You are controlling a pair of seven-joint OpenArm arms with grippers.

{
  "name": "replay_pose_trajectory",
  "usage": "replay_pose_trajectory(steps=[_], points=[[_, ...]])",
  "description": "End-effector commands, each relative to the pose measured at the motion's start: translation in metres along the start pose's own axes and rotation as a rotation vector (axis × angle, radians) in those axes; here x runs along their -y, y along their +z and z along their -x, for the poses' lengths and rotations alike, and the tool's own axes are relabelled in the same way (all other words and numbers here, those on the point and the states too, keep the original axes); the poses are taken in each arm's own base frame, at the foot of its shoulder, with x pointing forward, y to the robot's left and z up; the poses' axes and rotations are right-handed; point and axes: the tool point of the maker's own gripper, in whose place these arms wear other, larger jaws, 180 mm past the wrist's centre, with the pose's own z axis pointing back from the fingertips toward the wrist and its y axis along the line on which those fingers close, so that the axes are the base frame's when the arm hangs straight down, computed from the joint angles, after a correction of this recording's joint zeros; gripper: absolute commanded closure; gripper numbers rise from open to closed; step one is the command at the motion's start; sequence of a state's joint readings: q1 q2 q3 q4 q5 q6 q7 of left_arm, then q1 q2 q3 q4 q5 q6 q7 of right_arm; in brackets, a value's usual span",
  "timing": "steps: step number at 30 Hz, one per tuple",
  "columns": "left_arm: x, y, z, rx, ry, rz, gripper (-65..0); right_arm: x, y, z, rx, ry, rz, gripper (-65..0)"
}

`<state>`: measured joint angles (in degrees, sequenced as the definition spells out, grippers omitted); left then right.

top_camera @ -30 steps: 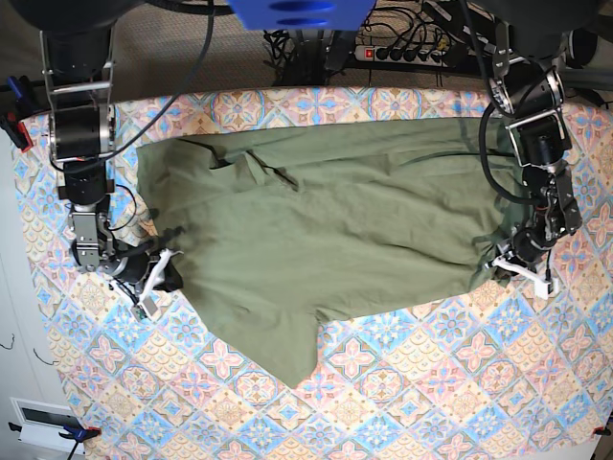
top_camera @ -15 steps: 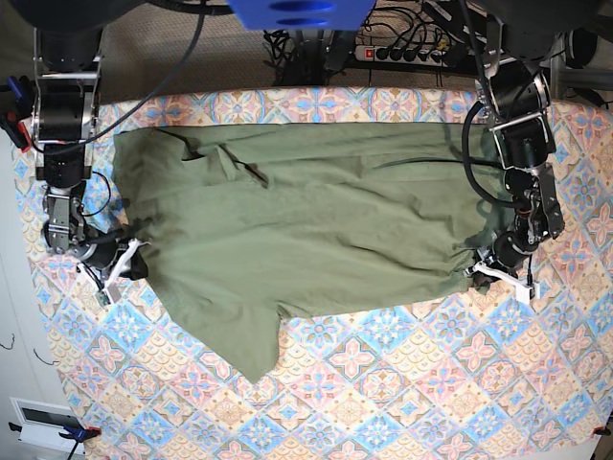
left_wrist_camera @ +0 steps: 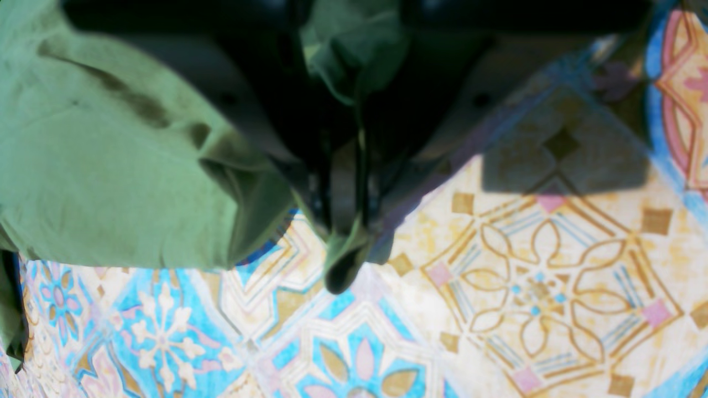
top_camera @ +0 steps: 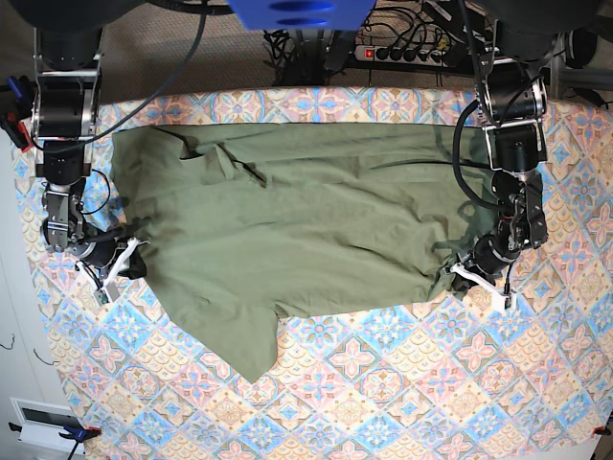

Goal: Layout the t-shirt on the table in an organized manner, then fold the t-shirt properly
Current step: 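Hold the shirt edge with both grippers and lift it slightly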

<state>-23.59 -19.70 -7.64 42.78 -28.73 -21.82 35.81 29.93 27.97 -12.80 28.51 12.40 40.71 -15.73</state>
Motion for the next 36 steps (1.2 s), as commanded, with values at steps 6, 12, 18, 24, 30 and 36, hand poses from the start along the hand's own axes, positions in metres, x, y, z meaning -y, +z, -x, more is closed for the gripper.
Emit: replay_pose_trajectory(steps=[6, 12, 18, 24, 30, 36], points=[[0.009, 0.005, -0.023, 0.031, -0.051, 0.014, 0.0, 0.01, 0.007, -0.01, -0.03, 0.073, 0.035, -9.3], [0.008, 0.006, -0.023, 0.032, -0.051, 0.013, 0.0, 0.01, 0.007, -0.016, -0.021, 0.078, 0.035, -28.0], [0.008, 0.006, -0.023, 0.032, -0.051, 0.013, 0.0, 0.014, 0.008, -0.041, 0.024, 0.09, 0.044, -36.9], [0.008, 0.006, -0.023, 0.032, -0.051, 0.013, 0.0, 0.017, 0.01, -0.065, 0.07, 0.102, 0.05, -37.2], [0.007, 0.006, -0.022, 0.031, -0.047, 0.012, 0.0, -0.024, -0.009, -0.13, 0.205, 0.121, -0.023, -37.4], [-0.011, 0.016, -0.033, 0.087, 0.041, -0.013, 0.0, -0.021, -0.019, -0.103, 0.157, 0.089, -0.019, -37.4]])
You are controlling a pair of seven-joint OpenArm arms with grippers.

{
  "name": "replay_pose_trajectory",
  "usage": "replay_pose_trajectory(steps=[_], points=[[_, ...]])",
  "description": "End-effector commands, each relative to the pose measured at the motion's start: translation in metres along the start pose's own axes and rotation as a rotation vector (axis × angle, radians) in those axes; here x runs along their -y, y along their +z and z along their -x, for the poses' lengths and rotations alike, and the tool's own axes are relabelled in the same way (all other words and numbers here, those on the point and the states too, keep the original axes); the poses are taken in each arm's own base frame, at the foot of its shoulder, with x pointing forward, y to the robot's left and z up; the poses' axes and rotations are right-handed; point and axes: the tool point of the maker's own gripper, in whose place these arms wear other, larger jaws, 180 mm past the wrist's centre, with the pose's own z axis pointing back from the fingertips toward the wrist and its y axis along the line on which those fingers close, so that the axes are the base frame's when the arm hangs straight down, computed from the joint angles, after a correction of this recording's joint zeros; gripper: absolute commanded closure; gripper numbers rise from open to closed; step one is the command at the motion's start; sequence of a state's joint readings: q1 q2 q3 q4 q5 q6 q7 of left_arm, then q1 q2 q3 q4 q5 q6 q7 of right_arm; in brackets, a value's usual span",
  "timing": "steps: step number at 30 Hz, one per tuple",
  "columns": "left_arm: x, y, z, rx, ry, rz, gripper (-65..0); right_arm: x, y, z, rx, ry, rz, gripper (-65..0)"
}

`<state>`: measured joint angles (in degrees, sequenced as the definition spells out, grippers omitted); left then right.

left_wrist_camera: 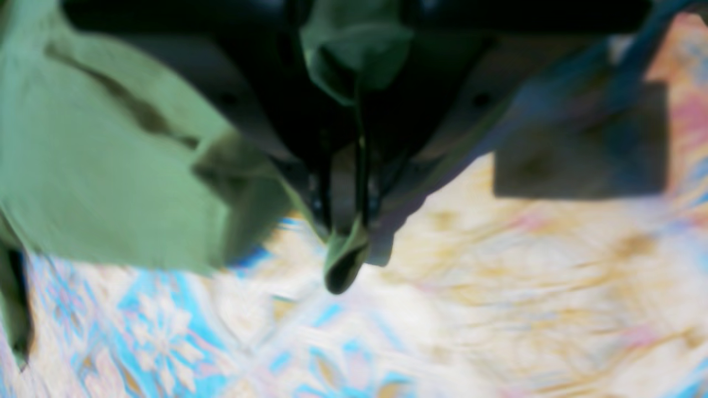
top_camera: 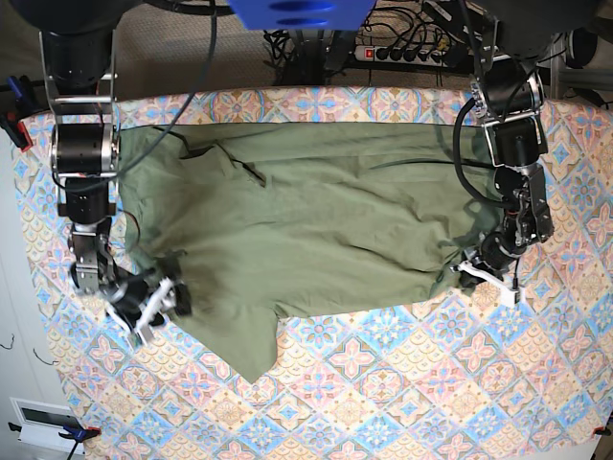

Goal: Layout the t-shirt on the table in an organized manner, then fold the t-shirt properly
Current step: 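Hold the shirt edge with both grippers and lift it slightly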

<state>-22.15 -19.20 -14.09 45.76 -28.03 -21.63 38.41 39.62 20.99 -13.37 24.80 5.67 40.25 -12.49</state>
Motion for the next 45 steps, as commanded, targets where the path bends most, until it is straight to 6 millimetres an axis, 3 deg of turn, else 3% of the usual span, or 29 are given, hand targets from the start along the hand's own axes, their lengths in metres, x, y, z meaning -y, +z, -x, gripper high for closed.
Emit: replay_pose_trajectory(steps=[1, 4, 5, 16, 34, 37, 40, 45], points=[[0.002, 0.004, -0.026, 0.058, -0.011, 0.009, 0.0, 0.015, 0.007, -0.014, 0.038, 0.008, 0.032, -37.4], [0.0, 0.005, -0.027, 0.058, -0.011, 0.006, 0.0, -0.021, -0.017, -0.031, 0.073, 0.014, -0.036, -37.4], [0.0, 0.005, -0.027, 0.058, -0.012, 0.004, 0.0, -0.025, -0.019, -0.031, 0.077, 0.011, -0.043, -37.4], [-0.004, 0.006, -0.018, 0.044, -0.008, -0.002, 0.0, -0.02, -0.017, -0.029, 0.076, 0.007, -0.034, -37.4], [-0.005, 0.006, -0.017, 0.042, -0.008, -0.003, 0.0, 0.009, 0.0, -0.036, 0.137, -0.046, 0.025, -37.1], [-0.005, 0.006, -0.017, 0.042, -0.008, -0.003, 0.0, 0.01, 0.0, -0.028, 0.124, -0.06, 0.025, -37.1], [-0.005, 0.006, -0.017, 0.042, -0.008, -0.003, 0.0, 0.024, 0.0, -0.021, 0.135, -0.086, 0.104, -37.2], [-0.005, 0.006, -0.017, 0.042, -0.008, -0.003, 0.0, 0.022, -0.002, -0.015, 0.142, -0.106, 0.104, -37.2]])
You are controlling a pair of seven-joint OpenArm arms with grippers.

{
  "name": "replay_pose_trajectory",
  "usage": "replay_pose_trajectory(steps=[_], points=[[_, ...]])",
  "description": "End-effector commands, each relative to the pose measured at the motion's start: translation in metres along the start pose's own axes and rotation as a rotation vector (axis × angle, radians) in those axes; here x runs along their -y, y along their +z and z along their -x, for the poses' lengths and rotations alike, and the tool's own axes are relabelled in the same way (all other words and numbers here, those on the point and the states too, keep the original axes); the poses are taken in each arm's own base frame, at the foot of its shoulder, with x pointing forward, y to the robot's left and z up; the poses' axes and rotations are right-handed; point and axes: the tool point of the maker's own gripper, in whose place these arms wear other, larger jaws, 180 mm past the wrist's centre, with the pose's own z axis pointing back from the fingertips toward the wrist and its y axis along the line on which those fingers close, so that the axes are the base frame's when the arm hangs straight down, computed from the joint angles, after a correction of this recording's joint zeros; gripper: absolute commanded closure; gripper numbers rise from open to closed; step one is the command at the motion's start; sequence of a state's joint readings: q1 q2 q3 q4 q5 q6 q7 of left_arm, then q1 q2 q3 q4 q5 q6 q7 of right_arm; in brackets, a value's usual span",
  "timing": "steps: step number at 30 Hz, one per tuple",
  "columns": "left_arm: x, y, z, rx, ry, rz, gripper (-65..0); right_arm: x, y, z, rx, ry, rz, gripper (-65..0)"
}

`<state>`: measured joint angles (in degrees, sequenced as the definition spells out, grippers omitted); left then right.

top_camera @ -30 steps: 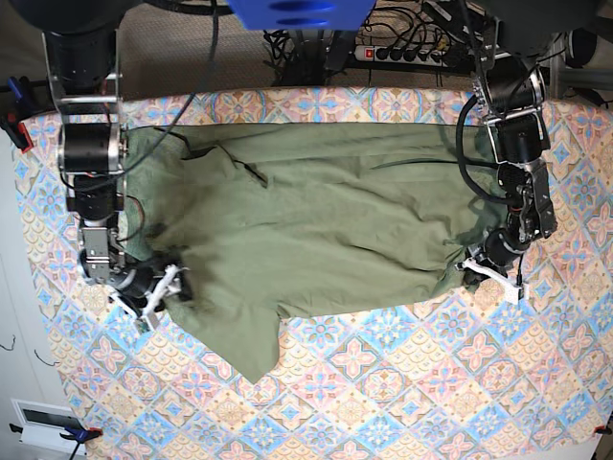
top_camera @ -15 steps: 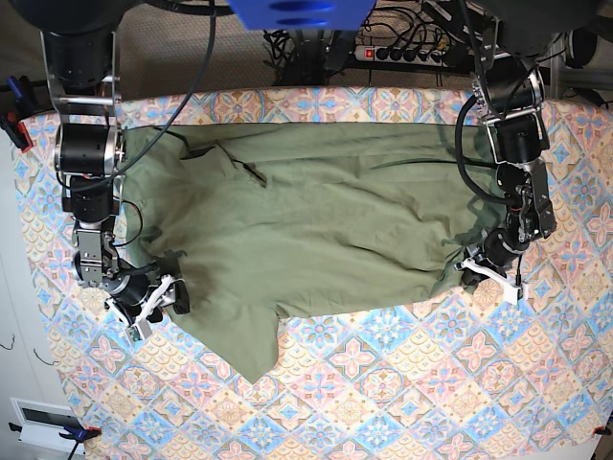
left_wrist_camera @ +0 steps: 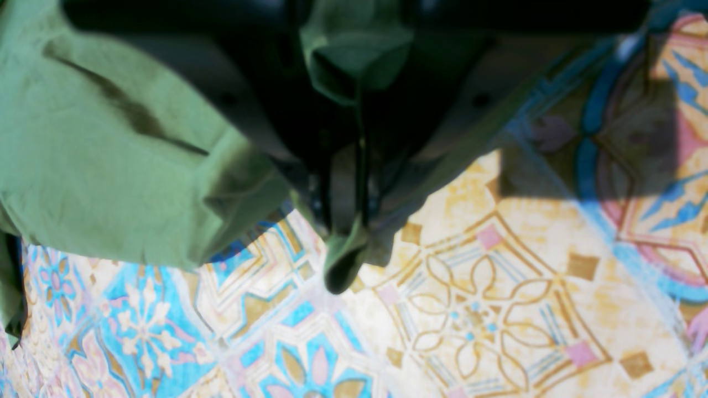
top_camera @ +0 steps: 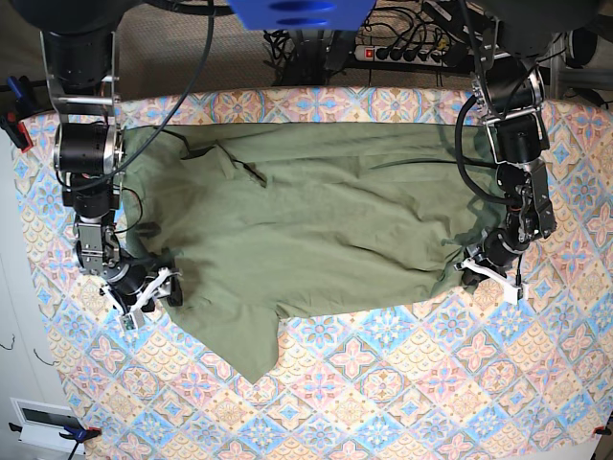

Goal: Layout the t-shirt on the table in an organized manner, then fold the t-shirt properly
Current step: 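Hold the shirt edge with both grippers and lift it slightly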

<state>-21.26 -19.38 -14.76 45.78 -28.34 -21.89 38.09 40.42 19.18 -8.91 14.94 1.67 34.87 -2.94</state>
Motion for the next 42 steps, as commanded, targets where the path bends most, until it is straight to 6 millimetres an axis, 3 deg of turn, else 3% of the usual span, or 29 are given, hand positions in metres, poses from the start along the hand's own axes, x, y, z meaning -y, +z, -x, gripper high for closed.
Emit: replay_pose_trajectory(steps=[1, 10, 15, 17, 21, 25, 27, 34, 42], points=[[0.001, 0.003, -0.021, 0.041, -0.02, 0.002, 0.0, 0.007, 0.002, -0.036, 0.088, 0.008, 0.008, -37.2], [0.001, 0.003, -0.021, 0.041, -0.019, 0.003, 0.0, 0.007, 0.002, -0.032, 0.079, 0.007, 0.011, -37.0], [0.001, 0.003, -0.021, 0.041, -0.019, 0.003, 0.0, 0.007, 0.001, -0.006, 0.018, -0.035, 0.011, -36.6], [0.001, 0.003, -0.021, 0.041, -0.019, 0.003, 0.0, 0.007, 0.001, -0.004, 0.014, -0.037, 0.011, -33.9], [0.004, 0.003, -0.021, 0.041, -0.029, 0.018, 0.0, 0.005, 0.002, 0.009, -0.003, -0.042, 0.007, -20.1], [0.004, 0.003, -0.021, 0.041, -0.03, 0.019, 0.0, 0.005, 0.002, 0.008, 0.001, -0.042, 0.007, -5.5], [0.004, 0.003, -0.021, 0.041, -0.03, 0.019, 0.0, 0.004, 0.002, 0.006, 0.003, -0.038, 0.006, -2.6], [0.005, 0.003, -0.022, 0.042, -0.03, 0.02, 0.0, -0.01, 0.005, -0.041, 0.045, 0.073, -0.076, -1.4], [0.006, 0.003, -0.026, 0.054, -0.032, 0.022, 0.0, -0.019, 0.015, -0.035, 0.019, 0.162, -0.073, -1.3]])
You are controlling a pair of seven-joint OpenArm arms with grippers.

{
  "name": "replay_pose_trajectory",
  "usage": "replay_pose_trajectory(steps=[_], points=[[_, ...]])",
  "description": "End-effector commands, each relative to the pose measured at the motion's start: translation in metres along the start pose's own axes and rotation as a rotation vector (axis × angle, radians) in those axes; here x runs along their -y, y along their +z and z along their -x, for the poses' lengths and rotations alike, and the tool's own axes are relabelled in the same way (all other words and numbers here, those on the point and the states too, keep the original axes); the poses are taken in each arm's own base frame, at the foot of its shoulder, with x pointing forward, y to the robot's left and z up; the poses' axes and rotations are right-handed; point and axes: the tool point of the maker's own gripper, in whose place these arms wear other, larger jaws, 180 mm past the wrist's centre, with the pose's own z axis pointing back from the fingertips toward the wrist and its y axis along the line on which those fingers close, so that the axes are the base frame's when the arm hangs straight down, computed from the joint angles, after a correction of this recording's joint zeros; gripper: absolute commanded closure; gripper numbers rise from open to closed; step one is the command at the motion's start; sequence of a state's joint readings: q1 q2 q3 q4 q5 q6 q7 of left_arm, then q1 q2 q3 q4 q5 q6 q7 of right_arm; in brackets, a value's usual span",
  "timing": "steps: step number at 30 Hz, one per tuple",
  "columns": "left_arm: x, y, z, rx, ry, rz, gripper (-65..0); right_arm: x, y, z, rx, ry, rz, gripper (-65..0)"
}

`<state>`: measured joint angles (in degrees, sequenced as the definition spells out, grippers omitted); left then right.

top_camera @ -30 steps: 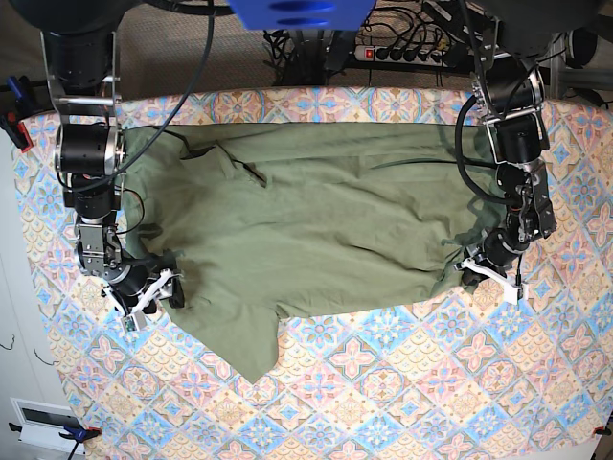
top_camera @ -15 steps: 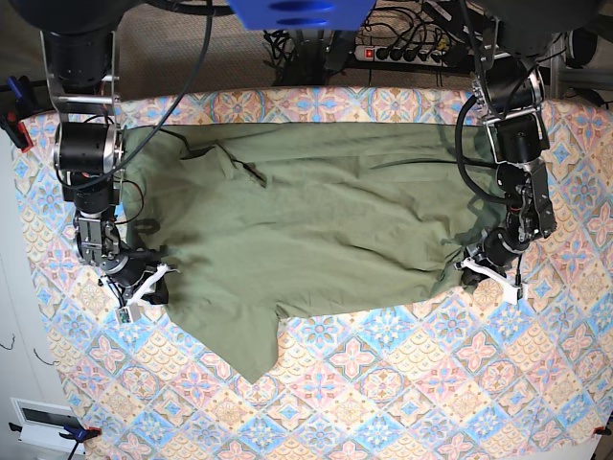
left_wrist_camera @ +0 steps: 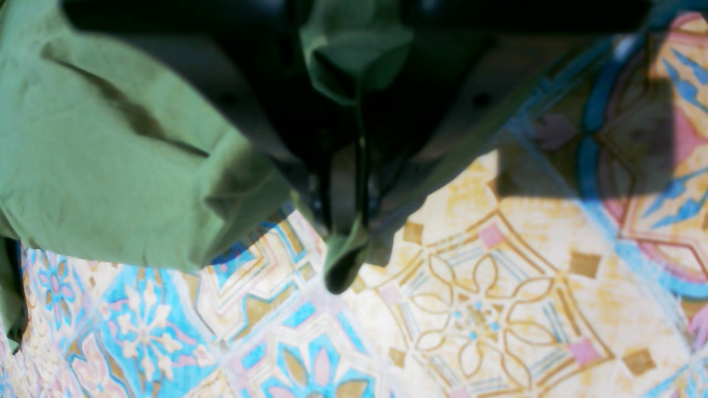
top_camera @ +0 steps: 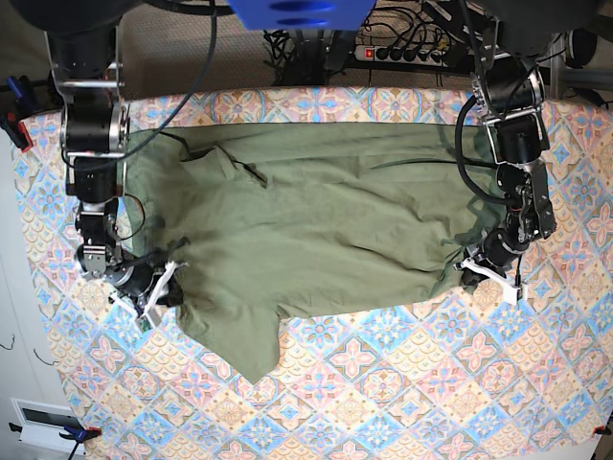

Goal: Layout the t-shirt on the table in an organized manner, then fold the t-shirt properly
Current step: 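Hold the shirt edge with both grippers and lift it slightly, then fold the held shirt edge over onto the shirt body with both grippers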

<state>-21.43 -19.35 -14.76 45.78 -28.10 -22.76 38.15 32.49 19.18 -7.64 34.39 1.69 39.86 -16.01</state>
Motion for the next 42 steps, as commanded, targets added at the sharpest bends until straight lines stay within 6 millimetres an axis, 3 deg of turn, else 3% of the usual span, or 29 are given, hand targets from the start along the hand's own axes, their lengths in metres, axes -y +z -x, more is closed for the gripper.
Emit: replay_pose_trajectory(steps=[1, 5, 14, 21, 35, 42], points=[[0.003, 0.004, -0.026, 0.055, -0.021, 0.01, 0.0, 0.02, 0.012, -0.032, 0.089, 0.002, 0.038, -1.3], [0.016, 0.013, -0.049, 0.119, -0.077, 0.028, 0.0, 0.027, 0.022, -0.03, 0.112, -0.017, 0.068, -1.3], [0.032, 0.038, -0.059, 0.193, -0.181, 0.046, 0.0, 0.054, 0.046, -0.019, 0.13, -0.108, 0.15, -1.2], [0.007, 0.065, -0.068, 0.268, -0.145, -0.008, 0.0, 0.061, 0.07, -0.006, 0.121, -0.085, 0.209, -1.2], [-0.017, 0.1, -0.04, 0.29, 0.007, 0.048, 0.0, 0.079, 0.133, 0.021, 0.072, -0.06, 0.361, -1.1], [-0.033, 0.115, -0.017, 0.263, 0.074, 0.058, 0.0, 0.065, 0.146, 0.027, 0.116, -0.075, 0.342, -1.1]])
